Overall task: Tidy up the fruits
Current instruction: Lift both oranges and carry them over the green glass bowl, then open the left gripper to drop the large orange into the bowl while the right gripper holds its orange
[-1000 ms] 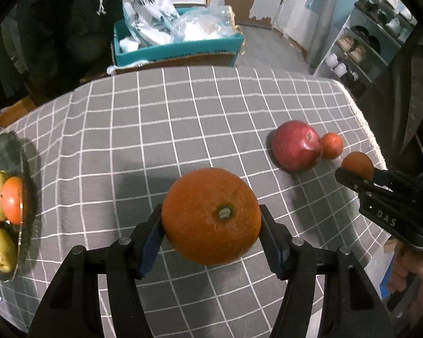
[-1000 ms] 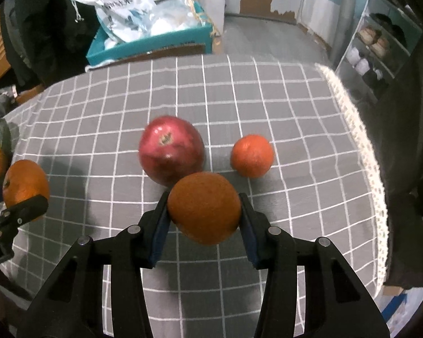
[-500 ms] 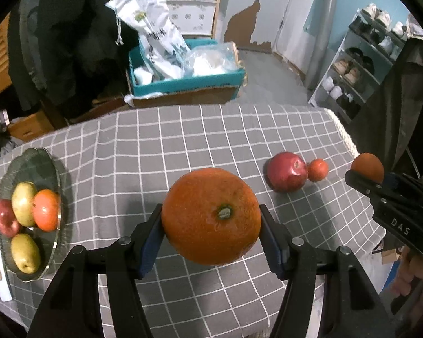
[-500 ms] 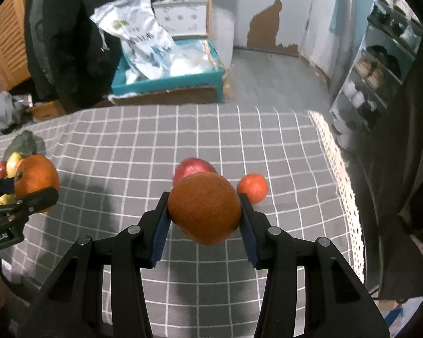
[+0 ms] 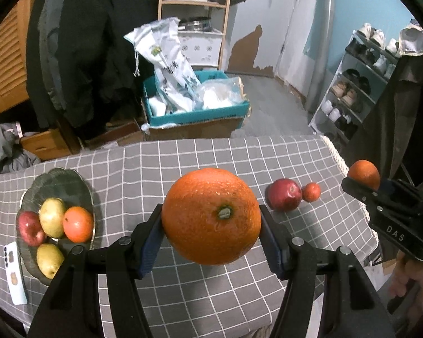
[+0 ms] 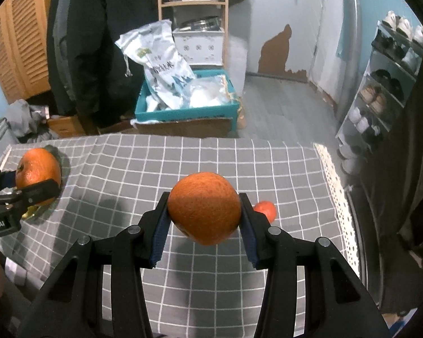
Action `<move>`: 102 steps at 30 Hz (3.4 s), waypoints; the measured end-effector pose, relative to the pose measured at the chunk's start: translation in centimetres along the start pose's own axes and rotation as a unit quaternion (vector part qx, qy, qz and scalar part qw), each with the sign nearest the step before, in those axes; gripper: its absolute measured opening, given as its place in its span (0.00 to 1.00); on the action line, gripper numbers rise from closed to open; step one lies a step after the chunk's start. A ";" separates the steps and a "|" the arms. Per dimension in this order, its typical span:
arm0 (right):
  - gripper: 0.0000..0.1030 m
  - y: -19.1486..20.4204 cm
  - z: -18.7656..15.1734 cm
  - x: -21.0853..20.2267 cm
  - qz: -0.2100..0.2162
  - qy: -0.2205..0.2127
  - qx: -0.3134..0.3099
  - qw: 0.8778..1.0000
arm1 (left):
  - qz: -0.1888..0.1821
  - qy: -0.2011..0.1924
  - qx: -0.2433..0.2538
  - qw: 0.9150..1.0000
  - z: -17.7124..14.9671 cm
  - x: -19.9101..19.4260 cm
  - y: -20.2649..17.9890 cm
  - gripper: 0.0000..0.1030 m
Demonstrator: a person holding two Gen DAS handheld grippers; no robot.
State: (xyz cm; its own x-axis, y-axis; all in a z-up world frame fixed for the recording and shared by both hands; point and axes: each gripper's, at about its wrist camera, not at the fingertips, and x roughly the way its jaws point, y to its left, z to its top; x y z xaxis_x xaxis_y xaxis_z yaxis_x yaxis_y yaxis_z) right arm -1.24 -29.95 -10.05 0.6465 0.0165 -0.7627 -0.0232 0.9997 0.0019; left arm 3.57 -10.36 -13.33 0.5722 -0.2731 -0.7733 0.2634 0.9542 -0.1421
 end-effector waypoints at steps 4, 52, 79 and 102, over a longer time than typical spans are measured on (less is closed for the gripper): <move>0.43 0.4 0.5 -0.6 -0.001 -0.010 -0.003 1.000 | 0.003 -0.014 -0.002 1.000 0.4 -1.1 0.5 0.63; 0.43 19.6 6.7 1.9 0.097 -0.018 -0.114 0.989 | 0.108 -0.043 -0.116 0.986 -2.1 -5.6 16.2 0.63; 0.44 27.6 3.6 12.6 0.150 0.096 -0.129 0.976 | 0.131 0.082 -0.163 0.974 -6.5 3.0 22.6 0.63; 0.44 28.9 4.0 14.9 0.163 0.112 -0.126 0.972 | 0.146 0.085 -0.176 0.970 -6.3 3.4 24.5 0.75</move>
State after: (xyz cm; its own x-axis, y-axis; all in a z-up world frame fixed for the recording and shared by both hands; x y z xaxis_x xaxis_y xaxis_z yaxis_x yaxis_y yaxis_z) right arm 10.76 -0.77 -18.74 0.3913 0.3003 -0.8699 -0.4031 0.9057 0.1314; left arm 7.13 12.87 -23.34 0.4390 0.0104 -0.8984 -0.1896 0.9785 -0.0813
